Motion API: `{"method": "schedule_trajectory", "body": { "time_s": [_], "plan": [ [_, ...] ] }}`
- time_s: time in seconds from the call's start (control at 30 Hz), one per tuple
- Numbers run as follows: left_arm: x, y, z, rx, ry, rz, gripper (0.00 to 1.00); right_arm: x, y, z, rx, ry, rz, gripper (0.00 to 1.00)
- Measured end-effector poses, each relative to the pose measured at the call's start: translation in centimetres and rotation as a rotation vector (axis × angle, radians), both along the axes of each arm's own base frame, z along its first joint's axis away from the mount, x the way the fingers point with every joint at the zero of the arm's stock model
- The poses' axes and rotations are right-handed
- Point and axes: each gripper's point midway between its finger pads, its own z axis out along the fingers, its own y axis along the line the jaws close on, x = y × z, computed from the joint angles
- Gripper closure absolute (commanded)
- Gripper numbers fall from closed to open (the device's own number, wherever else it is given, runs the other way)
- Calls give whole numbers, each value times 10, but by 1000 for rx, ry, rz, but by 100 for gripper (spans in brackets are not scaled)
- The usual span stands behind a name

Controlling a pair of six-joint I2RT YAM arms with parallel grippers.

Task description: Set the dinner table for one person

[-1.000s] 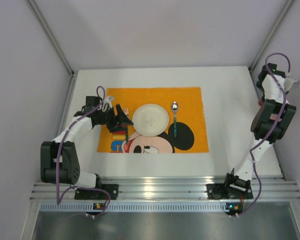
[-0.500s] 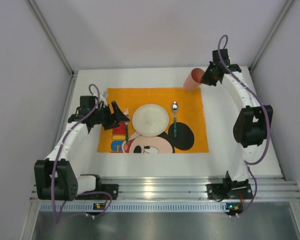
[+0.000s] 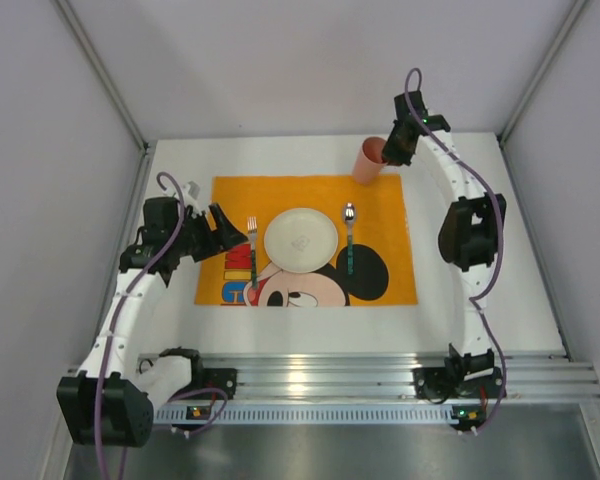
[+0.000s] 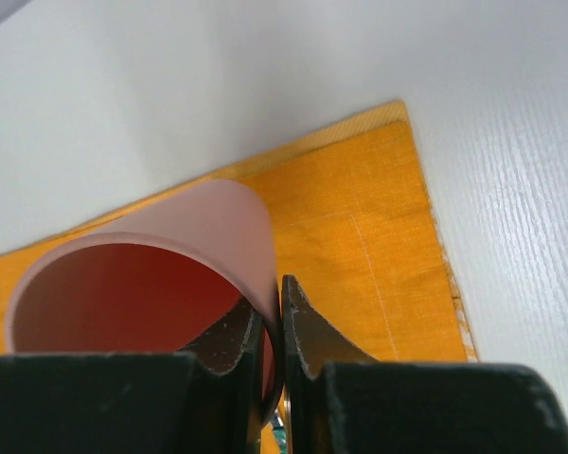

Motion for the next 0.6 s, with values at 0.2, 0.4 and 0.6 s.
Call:
{"method": "schedule_trajectory", "body": {
  "time_s": [0.2,0.4,0.6],
  "plan": [
    [-4,0,-10,-9,31,8,19,-12,4,19,-83,-3,28,100],
    [-2,-4,-17,-36,67,5,20,-35,-4,9,-165,88,46,100],
    [0,-7,-16,-50,66,1,21,-59,-14,-22,-210,189,58,100]
  ]
}}
